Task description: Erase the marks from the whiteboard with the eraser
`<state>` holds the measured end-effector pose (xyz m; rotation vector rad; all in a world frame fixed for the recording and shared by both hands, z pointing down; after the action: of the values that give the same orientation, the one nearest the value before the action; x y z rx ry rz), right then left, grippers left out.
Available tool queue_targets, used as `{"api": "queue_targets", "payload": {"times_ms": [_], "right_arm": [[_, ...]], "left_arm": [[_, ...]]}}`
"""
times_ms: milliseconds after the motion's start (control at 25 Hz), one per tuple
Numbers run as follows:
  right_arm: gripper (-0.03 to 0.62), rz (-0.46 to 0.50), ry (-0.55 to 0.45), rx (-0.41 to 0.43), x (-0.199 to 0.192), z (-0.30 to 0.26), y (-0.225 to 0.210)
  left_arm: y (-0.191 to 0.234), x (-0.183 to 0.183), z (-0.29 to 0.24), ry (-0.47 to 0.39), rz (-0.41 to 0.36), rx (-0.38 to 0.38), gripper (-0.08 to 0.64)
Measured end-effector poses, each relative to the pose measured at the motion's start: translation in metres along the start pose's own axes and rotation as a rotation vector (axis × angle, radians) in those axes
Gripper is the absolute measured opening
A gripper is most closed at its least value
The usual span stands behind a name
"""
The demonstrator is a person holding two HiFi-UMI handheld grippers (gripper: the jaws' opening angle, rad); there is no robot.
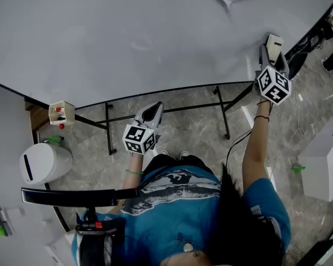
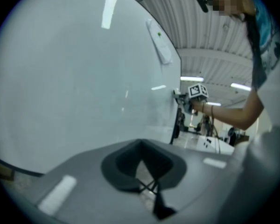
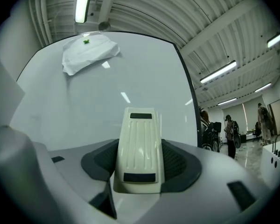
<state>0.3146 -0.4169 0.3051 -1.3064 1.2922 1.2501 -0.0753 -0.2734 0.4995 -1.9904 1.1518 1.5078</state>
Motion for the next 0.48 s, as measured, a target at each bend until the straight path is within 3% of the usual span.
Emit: {"api": "queue_targets", "payload": {"times_ms": [280,480], "right_arm": [[0.264,0.012,-0.008,-0.004,0.007,-0.010,0.009],[0.264,0.073,-0.048,0.008,0.015,-0.003,0.046]], "left_arm": [[0.002,-0.002,0.002,0.002,0.004,0.010,0.003],[0.005,-0.004,0.004,0.008,0.007,0.018,0.003]]}}
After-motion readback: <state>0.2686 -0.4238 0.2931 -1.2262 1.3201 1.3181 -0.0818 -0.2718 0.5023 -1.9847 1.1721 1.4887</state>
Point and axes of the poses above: the fingertips, and each gripper's own axes: z backward along the fingers, y to its left, x out of its top, the point moved 1 cm from there along z, backward along the fingers, and after that the axes turned 11 degrees about y, right-handed, at the moved point
